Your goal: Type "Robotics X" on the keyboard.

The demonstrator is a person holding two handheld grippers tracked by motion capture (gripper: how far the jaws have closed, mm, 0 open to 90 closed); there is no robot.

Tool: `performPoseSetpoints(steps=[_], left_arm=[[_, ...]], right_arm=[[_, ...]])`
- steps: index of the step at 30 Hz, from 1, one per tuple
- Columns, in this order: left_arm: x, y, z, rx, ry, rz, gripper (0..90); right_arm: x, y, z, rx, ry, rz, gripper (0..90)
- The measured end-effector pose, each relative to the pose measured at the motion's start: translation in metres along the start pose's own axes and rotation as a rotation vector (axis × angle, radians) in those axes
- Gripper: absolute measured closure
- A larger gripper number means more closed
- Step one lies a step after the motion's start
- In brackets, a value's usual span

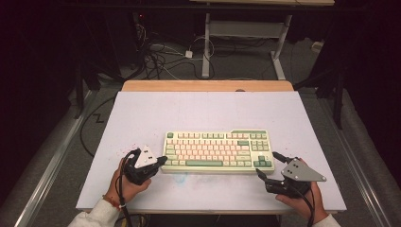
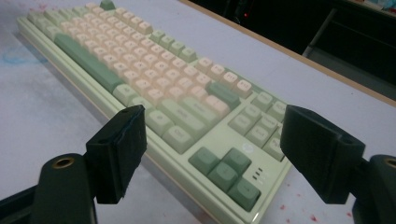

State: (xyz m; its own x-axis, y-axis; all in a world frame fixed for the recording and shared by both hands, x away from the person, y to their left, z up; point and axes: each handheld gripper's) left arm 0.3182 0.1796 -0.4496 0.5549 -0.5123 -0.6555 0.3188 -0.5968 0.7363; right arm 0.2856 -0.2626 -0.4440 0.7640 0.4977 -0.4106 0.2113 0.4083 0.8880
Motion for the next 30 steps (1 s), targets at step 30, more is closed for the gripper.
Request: performPoseSetpoints(steps=[30], left_arm=[[0.079, 0.091, 0.014, 0.073, -0.081, -0.107, 87.2]], right_arm=[[0.004, -0.012, -0.005, -0.042, -0.025, -0.044, 21.7]])
Point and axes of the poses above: each handheld gripper's, and its own axes: x roughly forward along the jaws, y roughly out of its top, z roughly to its right, and after that the axes turned 3 degrees about x, right-handed
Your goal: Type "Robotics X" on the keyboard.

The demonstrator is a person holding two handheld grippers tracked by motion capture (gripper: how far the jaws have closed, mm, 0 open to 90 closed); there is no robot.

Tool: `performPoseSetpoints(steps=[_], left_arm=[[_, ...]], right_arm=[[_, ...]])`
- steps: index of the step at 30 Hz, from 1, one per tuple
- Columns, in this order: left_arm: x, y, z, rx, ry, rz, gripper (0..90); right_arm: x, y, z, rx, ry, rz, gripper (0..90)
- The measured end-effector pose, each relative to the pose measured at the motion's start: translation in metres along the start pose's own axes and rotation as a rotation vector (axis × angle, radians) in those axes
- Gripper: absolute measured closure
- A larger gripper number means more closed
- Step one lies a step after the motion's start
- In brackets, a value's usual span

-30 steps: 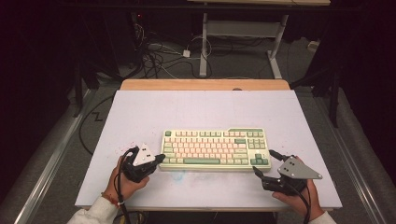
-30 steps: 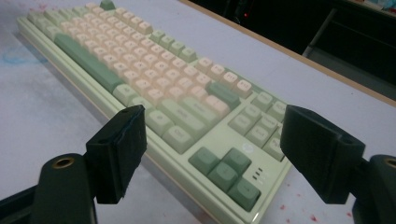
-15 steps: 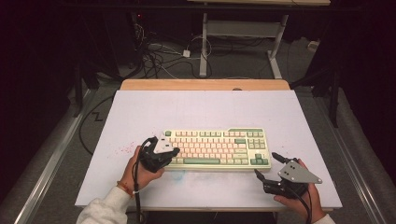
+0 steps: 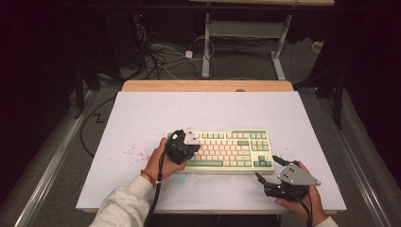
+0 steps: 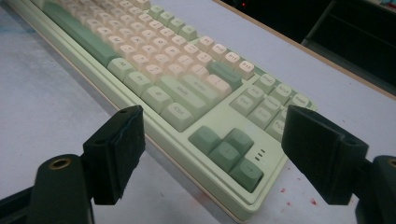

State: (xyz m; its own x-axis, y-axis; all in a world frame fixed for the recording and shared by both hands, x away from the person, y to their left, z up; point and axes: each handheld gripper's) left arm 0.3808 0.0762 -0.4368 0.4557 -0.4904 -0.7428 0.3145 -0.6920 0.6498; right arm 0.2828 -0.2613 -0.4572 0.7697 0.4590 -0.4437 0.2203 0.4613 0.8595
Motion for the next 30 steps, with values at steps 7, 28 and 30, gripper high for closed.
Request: performPoseSetpoints(steps=[7, 28, 30], left_arm=[[0.013, 0.007, -0.005, 0.004, 0.003, -0.024, 87.1], [0.018, 0.008, -0.006, 0.031, 0.022, -0.041, 85.9], [0.016, 0.008, -0.005, 0.036, 0.023, -0.033, 85.1]], right_arm=[[0.001, 0.0, -0.001, -0.012, 0.007, -0.014, 21.7], [0.002, -0.001, -0.002, -0.027, 0.013, -0.023, 21.8], [0.002, -0.001, -0.002, -0.027, 0.014, -0.024, 21.8]])
Point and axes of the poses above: each handheld gripper's, and its own axes: x roughly forward along the jaws, y roughly out of its top, z roughly to its right, and after that the axes turned 3 degrees about x, right-handed
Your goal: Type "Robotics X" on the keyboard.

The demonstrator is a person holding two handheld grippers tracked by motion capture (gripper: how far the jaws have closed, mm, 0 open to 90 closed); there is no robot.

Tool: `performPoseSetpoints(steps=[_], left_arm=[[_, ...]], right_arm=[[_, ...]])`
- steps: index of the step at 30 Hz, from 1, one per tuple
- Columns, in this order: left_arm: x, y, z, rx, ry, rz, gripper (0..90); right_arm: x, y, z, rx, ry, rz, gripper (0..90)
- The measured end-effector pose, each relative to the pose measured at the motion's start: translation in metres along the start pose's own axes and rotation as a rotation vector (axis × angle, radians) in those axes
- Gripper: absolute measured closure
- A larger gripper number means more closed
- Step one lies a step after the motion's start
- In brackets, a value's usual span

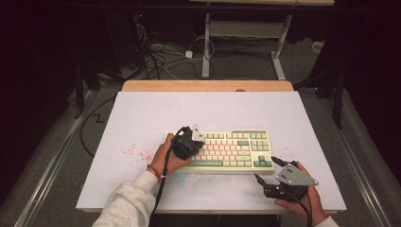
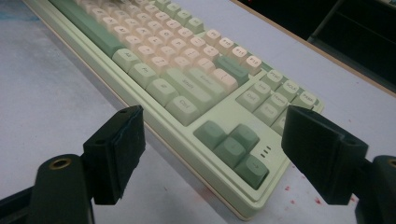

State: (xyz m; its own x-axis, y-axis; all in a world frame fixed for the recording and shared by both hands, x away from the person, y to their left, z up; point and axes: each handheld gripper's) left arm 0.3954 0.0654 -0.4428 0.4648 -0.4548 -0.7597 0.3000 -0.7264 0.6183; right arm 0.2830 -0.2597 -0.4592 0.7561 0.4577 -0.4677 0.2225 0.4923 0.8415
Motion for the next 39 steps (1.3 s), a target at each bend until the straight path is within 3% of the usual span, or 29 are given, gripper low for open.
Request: performPoseSetpoints(steps=[11, 18, 22, 29, 39], left_arm=[[-0.018, -0.005, -0.001, 0.009, 0.024, 0.075, 74.5], [-0.028, -0.012, 0.001, 0.019, 0.076, 0.12, 54.3], [-0.035, -0.018, 0.003, 0.049, 0.114, 0.133, 43.9], [-0.043, -0.031, 0.005, 0.053, 0.159, 0.166, 23.2], [-0.054, -0.056, 0.01, 0.061, 0.194, 0.195, 18.1]], right_arm=[[0.0, 0.001, 0.001, 0.008, -0.007, -0.006, 21.9], [-0.001, 0.001, 0.001, 0.012, -0.001, -0.004, 21.9], [0.0, 0.0, 0.002, 0.014, 0.001, -0.006, 21.9], [0.0, 0.0, 0.002, 0.019, 0.007, -0.007, 21.9], [0.0, 0.0, 0.004, 0.024, 0.001, -0.013, 22.7]])
Point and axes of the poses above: each handheld gripper's, and its own axes: x roughly forward along the jaws, y roughly out of its top, z roughly to its right, and after that the axes turned 3 degrees about x, right-handed
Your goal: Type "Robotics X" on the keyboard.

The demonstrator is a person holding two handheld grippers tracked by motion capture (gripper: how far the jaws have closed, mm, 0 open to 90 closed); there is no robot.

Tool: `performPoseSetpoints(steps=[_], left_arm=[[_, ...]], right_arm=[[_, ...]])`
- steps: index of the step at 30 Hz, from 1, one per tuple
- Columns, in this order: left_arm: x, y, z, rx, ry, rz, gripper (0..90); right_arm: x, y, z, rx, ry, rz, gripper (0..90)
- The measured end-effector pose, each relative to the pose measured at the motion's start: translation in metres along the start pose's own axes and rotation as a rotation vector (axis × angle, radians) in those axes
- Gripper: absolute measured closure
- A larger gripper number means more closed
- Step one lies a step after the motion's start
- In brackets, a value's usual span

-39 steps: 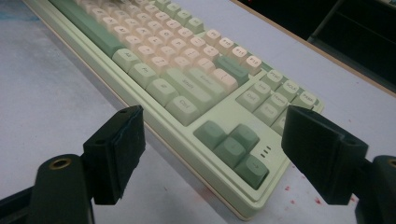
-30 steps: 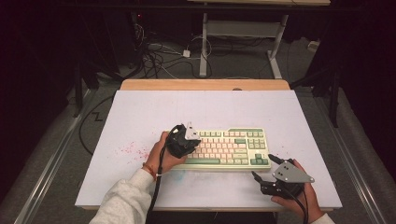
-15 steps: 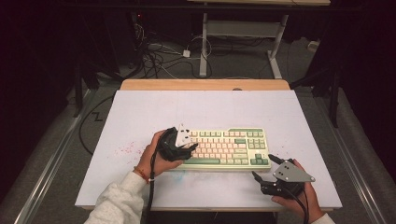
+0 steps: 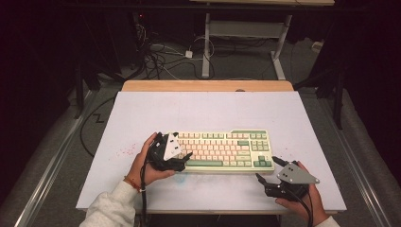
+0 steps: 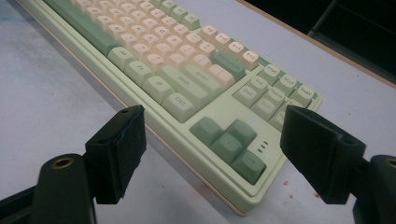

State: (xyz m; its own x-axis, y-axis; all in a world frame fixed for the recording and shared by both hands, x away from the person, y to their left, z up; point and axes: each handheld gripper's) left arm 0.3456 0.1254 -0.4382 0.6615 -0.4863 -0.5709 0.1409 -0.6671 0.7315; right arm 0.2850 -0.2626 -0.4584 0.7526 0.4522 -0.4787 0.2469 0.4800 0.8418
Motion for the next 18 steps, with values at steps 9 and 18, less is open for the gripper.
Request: performPoseSetpoints(steps=[9, 18], left_arm=[[-0.011, -0.02, 0.002, -0.002, 0.046, -0.012, 17.6], [-0.021, -0.041, 0.003, -0.024, 0.08, -0.041, 17.6]], right_arm=[[0.001, 0.0, 0.0, 0.002, 0.003, -0.004, 22.7], [0.001, 0.0, 0.0, 0.007, 0.013, -0.004, 25.3]])
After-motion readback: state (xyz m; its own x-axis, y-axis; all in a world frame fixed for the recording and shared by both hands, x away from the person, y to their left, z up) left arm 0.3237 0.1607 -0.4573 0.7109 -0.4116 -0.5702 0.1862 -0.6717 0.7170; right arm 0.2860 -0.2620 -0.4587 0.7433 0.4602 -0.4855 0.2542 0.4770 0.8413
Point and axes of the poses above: each handheld gripper's, and its own axes: x roughly forward along the jaws, y roughly out of its top, z roughly to its right, and after that the axes turned 3 degrees about x, right-handed
